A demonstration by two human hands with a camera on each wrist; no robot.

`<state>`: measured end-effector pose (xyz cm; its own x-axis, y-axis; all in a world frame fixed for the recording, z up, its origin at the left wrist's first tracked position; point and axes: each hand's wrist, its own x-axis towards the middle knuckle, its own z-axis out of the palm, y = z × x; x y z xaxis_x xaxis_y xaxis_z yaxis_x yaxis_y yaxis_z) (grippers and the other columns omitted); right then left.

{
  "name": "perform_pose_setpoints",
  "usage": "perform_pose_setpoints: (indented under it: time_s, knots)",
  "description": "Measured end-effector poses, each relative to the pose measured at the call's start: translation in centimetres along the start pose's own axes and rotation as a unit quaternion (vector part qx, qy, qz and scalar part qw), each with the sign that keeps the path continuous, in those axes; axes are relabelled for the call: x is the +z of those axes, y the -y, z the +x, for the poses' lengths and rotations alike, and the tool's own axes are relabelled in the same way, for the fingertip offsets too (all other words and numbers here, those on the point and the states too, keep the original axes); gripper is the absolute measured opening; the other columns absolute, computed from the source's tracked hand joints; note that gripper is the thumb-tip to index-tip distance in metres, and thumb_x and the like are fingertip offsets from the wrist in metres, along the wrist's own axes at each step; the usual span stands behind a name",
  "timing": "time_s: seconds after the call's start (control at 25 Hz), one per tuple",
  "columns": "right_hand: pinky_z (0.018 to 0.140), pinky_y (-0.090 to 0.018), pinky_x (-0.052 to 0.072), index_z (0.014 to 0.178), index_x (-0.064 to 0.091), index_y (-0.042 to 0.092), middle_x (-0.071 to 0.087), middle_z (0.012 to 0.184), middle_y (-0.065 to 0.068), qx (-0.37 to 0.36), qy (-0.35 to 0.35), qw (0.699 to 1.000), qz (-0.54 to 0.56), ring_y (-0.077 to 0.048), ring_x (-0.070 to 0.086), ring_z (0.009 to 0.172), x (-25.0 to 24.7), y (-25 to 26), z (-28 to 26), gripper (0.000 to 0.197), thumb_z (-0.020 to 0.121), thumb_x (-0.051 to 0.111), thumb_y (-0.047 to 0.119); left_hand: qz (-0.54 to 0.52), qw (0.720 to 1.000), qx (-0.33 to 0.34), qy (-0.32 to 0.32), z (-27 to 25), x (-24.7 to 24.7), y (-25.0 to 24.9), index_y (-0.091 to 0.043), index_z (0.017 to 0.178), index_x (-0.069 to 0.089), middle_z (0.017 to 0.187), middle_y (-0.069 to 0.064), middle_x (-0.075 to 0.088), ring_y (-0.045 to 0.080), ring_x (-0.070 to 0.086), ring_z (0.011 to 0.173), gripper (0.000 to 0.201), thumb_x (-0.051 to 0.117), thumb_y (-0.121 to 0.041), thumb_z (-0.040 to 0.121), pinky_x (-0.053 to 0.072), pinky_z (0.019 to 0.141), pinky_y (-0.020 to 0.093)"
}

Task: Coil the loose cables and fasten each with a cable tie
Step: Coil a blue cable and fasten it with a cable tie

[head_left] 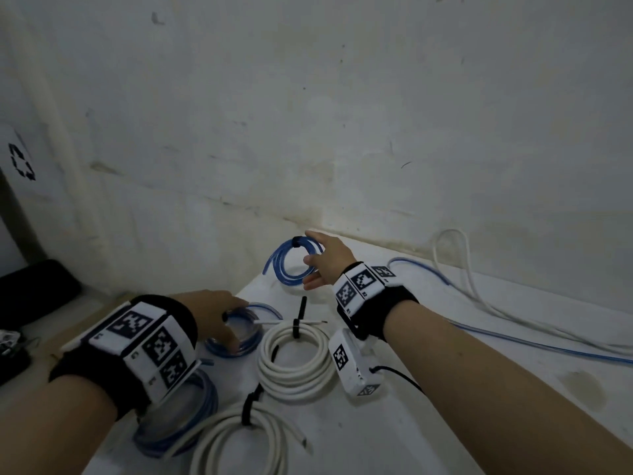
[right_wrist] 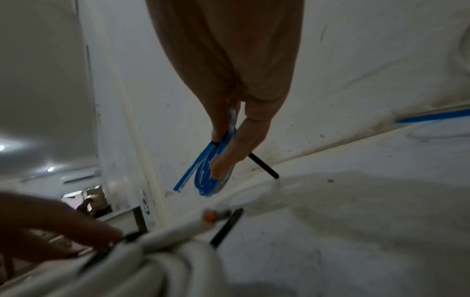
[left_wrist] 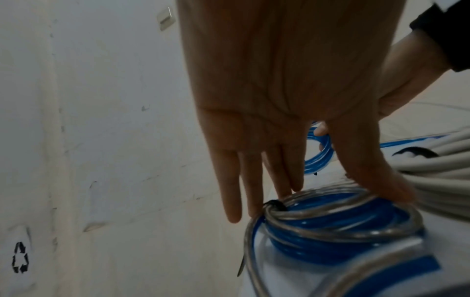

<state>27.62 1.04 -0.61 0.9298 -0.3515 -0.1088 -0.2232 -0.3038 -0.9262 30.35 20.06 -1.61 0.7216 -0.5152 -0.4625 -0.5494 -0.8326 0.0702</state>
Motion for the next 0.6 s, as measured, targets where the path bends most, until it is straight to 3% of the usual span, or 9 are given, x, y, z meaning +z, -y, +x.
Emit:
perform_pose_setpoints:
  time_s: [0.12,0.2,0.32,0.36,0.4,0.48,0.6]
  knots:
    - [0.063,-0.035,0.057,0.143,0.032,0.022,0.057,0.122,-0.024,-0.013,0.048,0.997,-0.055,-0.021,0.058,0.052,0.9,-0.1,0.7,0.058,0.093,0.047,-0.003,0.018,1.000,-0.002,-0.007,0.1,-0.7,-0.3,-0.022,0.147,0.013,0.150,-0.002,0.028,0.018,0.032,0.136,0.084,0.065,-0.035,0.083,0.029,0.106,0.026]
    - [0.065,-0.036,0.058,0.142,0.034,0.021,0.054,0.128,-0.024,-0.018,0.073,0.993,-0.090,-0.023,0.060,0.055,1.4,-0.2,0.8,0.055,0.093,0.046,-0.002,0.028,1.000,-0.002,-0.005,0.2,-1.0,-0.5,-0.023,0.148,0.009,0.149,-0.005,0.031,0.017,0.036,0.133,0.090,0.068,-0.037,0.080,0.032,0.106,0.026]
    - [0.080,-0.044,0.056,0.139,0.038,0.015,0.058,0.120,-0.025,-0.052,0.049,0.991,-0.116,-0.038,0.066,0.077,1.5,-0.1,1.1,0.049,0.094,0.045,-0.001,0.028,1.000,-0.011,-0.001,0.2,-1.1,-0.4,-0.024,0.148,0.011,0.150,-0.005,0.029,0.018,0.034,0.135,0.091,0.069,-0.038,0.079,0.031,0.107,0.027]
    - [0.079,-0.046,0.056,0.138,0.040,0.014,0.061,0.111,-0.025,-0.060,0.035,0.993,-0.096,-0.040,0.066,0.080,1.5,0.0,1.2,0.047,0.094,0.045,0.000,0.029,1.000,-0.012,-0.001,0.2,-1.0,-0.4,-0.023,0.148,0.010,0.151,-0.004,0.027,0.019,0.032,0.136,0.091,0.069,-0.038,0.079,0.030,0.107,0.028]
    - [0.074,-0.046,0.057,0.137,0.042,0.013,0.062,0.101,-0.025,-0.054,0.031,0.996,-0.059,-0.039,0.067,0.074,1.4,0.1,1.2,0.046,0.094,0.045,-0.001,0.029,0.999,-0.011,-0.005,0.2,-1.0,-0.5,-0.023,0.148,0.009,0.151,-0.003,0.028,0.019,0.032,0.136,0.092,0.069,-0.037,0.079,0.030,0.107,0.029]
    - [0.059,-0.037,0.059,0.137,0.043,0.012,0.061,0.082,-0.022,-0.022,0.076,0.996,-0.036,-0.026,0.065,0.051,1.5,0.0,0.8,0.045,0.094,0.044,-0.003,0.022,1.000,-0.011,-0.013,0.2,-0.9,-0.6,-0.022,0.148,0.001,0.148,-0.002,0.034,0.019,0.040,0.131,0.100,0.071,-0.034,0.078,0.035,0.103,0.030]
    - [0.043,-0.025,0.052,0.137,0.042,0.011,0.057,0.068,-0.015,0.020,0.141,0.981,-0.130,-0.015,0.057,0.036,1.6,-0.3,-0.3,0.044,0.095,0.044,-0.001,0.015,1.000,-0.012,-0.020,0.3,-0.8,-0.8,-0.021,0.147,-0.009,0.145,-0.001,0.040,0.021,0.047,0.124,0.112,0.075,-0.031,0.074,0.041,0.099,0.031]
